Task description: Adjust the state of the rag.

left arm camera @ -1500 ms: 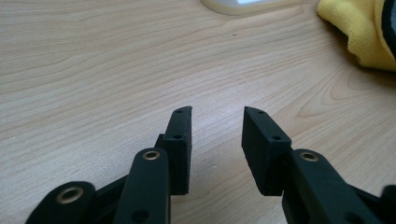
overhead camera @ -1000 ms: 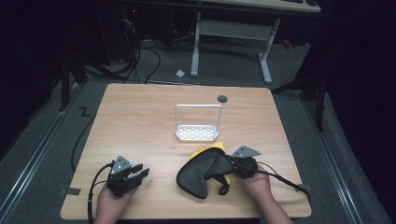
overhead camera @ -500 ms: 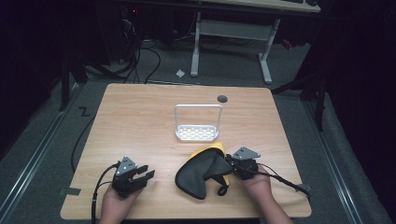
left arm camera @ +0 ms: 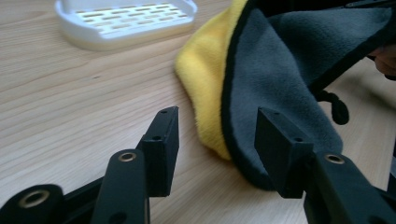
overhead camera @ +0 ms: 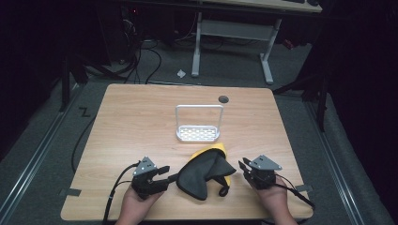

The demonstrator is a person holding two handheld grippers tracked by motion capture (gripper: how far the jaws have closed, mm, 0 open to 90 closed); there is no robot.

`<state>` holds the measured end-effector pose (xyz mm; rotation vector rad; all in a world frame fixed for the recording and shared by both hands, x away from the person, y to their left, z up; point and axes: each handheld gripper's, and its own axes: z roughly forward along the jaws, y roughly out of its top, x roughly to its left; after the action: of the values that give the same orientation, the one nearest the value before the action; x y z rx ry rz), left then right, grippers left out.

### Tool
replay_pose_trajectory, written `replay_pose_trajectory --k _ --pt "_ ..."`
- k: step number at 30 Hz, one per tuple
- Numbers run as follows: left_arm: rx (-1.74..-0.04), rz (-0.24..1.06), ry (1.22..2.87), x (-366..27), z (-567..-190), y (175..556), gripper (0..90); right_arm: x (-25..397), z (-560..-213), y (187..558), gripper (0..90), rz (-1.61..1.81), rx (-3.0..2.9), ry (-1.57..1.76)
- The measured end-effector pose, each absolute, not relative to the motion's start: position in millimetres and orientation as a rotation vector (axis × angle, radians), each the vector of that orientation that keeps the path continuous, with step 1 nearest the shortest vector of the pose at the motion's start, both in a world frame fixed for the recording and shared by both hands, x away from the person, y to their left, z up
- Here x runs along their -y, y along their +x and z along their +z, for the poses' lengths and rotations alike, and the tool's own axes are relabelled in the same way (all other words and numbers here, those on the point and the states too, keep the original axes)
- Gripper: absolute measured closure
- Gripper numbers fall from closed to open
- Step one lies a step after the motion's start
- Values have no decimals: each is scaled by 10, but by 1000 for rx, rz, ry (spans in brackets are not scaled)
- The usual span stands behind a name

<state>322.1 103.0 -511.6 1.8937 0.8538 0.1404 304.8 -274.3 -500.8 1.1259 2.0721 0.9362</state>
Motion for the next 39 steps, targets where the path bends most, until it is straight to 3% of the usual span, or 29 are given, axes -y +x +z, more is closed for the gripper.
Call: replay_pose_trajectory --k 10,12,16,18,20,21,22,23,31,39 --pt "-821 78 1917 -800 -5169 3304 501 2647 -5029 2712 665 1011 -2105 1166" --pt "-829 68 1934 -783 -5196 3320 539 2530 -5034 2717 601 1021 -2129 1135" --pt "-841 57 1941 -789 -5220 3325 626 2413 -5046 2776 574 1039 -2155 1121" --pt "-846 53 1948 -799 -5232 3318 749 2346 -5044 2820 578 1068 -2169 1110" --pt "-850 66 1954 -817 -5240 3301 783 2287 -5043 2862 645 1082 -2169 1102" --pt "-853 80 1949 -835 -5240 3292 848 2253 -5046 2903 803 1069 -2175 1083" --pt "-861 86 1944 -859 -5236 3285 848 2253 -5046 2903 803 1069 -2175 1083" --pt "-876 105 1940 -929 -5226 3278 856 2238 -5053 2940 862 1041 -2173 1064" --pt "-1017 172 1875 -1402 -5200 3273 859 2420 -5079 3198 869 991 -2104 1112" --pt "-1104 210 1857 -1630 -5228 3288 858 2673 -5105 3442 868 927 -2042 1171"
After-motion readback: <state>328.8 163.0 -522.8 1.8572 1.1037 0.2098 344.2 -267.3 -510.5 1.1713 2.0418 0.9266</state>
